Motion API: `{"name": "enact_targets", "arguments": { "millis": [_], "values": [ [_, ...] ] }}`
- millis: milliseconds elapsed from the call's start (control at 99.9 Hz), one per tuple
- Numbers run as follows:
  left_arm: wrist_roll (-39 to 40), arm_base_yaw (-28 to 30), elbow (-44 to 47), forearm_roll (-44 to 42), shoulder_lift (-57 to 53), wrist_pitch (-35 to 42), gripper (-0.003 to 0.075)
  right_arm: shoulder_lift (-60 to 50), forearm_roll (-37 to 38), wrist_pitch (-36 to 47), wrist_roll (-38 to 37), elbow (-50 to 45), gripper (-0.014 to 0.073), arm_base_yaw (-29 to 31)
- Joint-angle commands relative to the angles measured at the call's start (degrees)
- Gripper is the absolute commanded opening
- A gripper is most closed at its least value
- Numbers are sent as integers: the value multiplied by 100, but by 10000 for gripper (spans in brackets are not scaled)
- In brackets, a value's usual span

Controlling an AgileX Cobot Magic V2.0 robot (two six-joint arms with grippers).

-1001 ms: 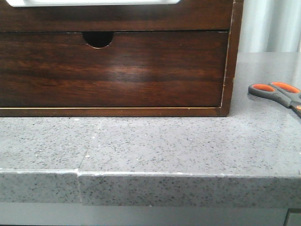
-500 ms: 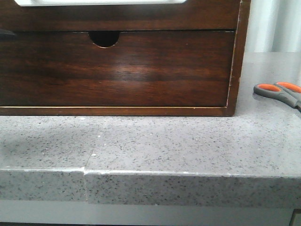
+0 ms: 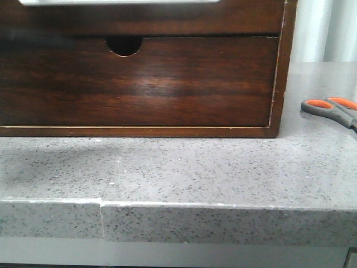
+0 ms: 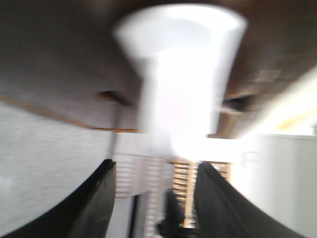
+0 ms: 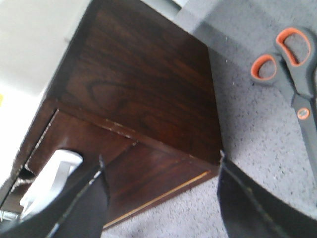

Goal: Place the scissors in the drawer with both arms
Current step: 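Grasp the white drawer handle with the left gripper and pull it open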

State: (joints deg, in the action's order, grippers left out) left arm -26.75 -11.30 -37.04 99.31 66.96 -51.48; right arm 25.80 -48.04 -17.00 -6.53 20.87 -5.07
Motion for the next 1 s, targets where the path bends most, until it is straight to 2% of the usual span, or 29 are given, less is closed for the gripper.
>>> {"name": "enact_targets", "arguments": {
  "millis": [0,220,380,450,710,991],
  "values": [
    [-43,-23,-257,710,-184,-487,316,75,52,165,91,200,423,1],
    [-43,-23,-257,710,-384,346,316,75,124,200,91,200,401,1],
    [-43,-23,-257,710,-218,452,306,75,124,274,91,200,394,1],
    [-43,-23,-257,710,-173,485,263,75,124,274,91,200,394,1],
    [-43,-23,-257,710,-90,794,-17,75,124,253,91,200,394,1],
    [32,-23,-192,675,-489,819,-20,75,124,164,91,200,394,1]
  ]
}}
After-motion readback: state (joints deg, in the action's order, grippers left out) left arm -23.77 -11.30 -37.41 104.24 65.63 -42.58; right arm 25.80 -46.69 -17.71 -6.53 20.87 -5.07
